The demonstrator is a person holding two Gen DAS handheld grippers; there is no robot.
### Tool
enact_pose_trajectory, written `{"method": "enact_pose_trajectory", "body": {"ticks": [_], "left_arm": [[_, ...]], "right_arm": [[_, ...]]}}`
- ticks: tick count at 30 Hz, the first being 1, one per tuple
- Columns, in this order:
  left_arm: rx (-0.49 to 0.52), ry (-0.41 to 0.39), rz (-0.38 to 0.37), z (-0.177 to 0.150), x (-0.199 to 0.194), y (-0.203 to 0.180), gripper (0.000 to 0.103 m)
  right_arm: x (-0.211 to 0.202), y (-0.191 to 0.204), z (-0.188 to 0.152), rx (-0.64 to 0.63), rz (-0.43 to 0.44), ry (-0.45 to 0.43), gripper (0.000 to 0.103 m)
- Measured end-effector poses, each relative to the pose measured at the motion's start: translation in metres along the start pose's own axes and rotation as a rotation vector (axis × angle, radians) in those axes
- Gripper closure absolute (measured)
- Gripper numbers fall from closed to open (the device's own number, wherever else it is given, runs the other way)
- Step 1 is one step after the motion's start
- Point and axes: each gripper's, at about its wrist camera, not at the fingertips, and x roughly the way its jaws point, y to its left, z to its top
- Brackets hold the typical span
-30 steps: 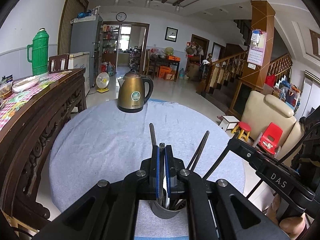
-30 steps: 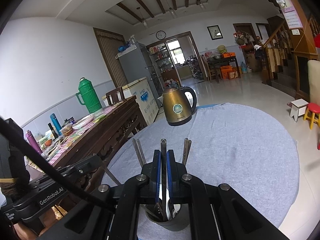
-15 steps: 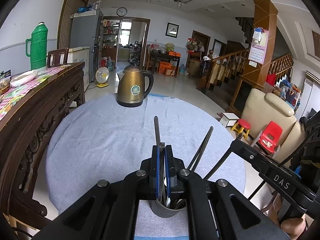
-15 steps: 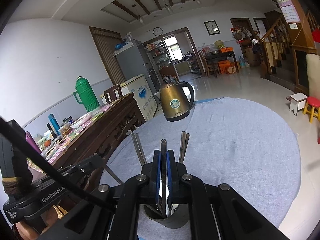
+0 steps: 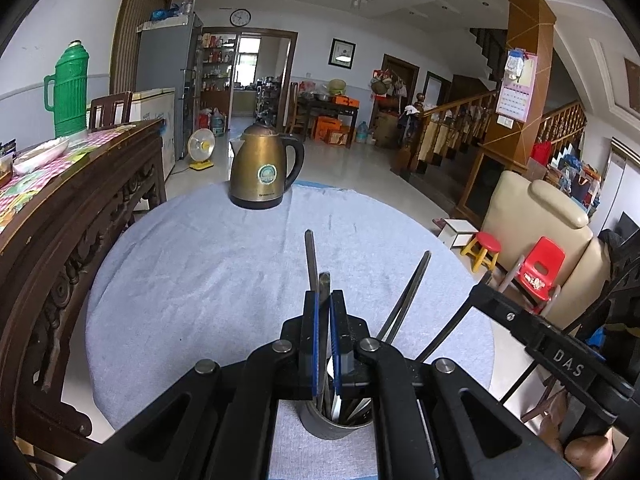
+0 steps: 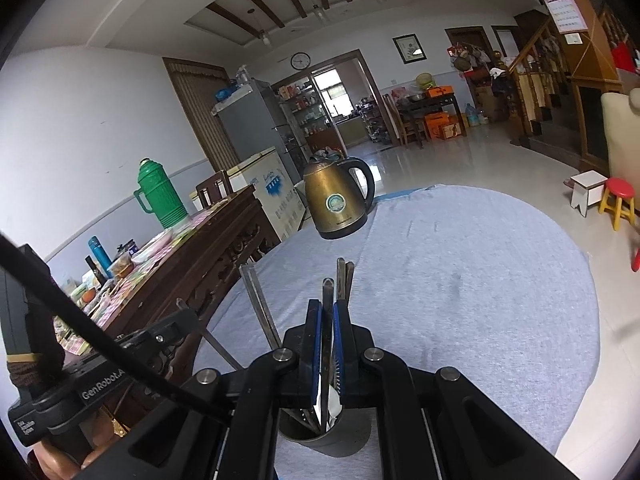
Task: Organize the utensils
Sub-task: 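Open both tools to release the chopsticks into the cup, then withdraw both open tools up and back from the cup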
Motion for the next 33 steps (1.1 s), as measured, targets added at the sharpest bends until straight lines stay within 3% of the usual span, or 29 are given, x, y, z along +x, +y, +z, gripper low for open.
{"method": "enact_pose_trajectory", "body": {"ticks": [12,15,17,20,26,33], "left_arm": [[-0.014,0.072,0.053,-0.005,0.019,0.008,0.096],[-0.009,0.091,0.071,-0.008,0.023,0.007,0.077],[-0.011,0.092,0.076,-0.009,0.023,0.008,0.054],[-0.009,0.094,0.090,-0.010,0.024,0.009,0.042],[-0.006,0.116,0.133,-0.013,0.021,0.006,0.026],[0.047,0.079,0.210,-0.014,0.006,-0.002,0.020]], "right_arm": [[0.011,-0.017,0.001,0.073,-0.039,0.044,0.091],[0.014,-0.020,0.000,0.087,-0.043,0.056,0.072],[0.014,-0.022,0.000,0.092,-0.042,0.052,0.059],[0.012,-0.022,0.001,0.086,-0.048,0.038,0.057],[0.011,-0.025,0.001,0.092,-0.041,0.041,0.052],[0.003,-0.025,0.000,0.083,-0.026,0.032,0.050]]}}
